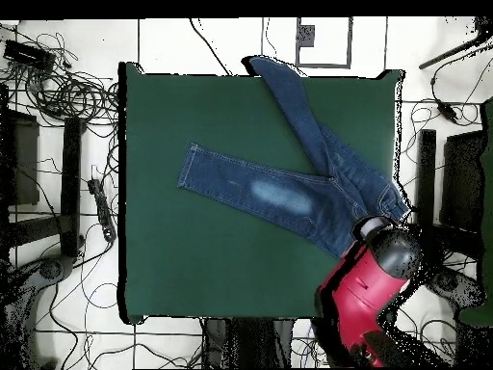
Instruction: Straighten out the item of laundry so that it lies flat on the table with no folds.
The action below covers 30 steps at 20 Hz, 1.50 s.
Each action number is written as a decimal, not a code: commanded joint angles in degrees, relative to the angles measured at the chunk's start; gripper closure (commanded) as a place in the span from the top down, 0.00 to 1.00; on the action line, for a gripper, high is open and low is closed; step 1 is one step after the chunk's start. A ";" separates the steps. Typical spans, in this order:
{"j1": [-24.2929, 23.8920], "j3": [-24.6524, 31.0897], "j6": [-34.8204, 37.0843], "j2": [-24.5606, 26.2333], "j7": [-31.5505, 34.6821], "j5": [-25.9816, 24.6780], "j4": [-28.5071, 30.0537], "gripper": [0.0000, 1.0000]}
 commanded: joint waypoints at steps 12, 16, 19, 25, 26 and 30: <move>2.28 19.88 -24.71 10.12 -26.71 23.28 -22.19 1.00; 3.03 19.21 -24.07 14.80 -24.11 18.20 -25.35 1.00; 4.39 18.41 -23.78 16.88 -20.62 15.68 -26.79 1.00; 7.70 16.14 -22.82 19.99 -13.99 11.53 -29.26 1.00; 8.22 15.69 -22.54 20.31 -13.01 10.90 -29.37 1.00; 9.93 14.13 -21.59 21.86 -10.03 8.26 -30.29 1.00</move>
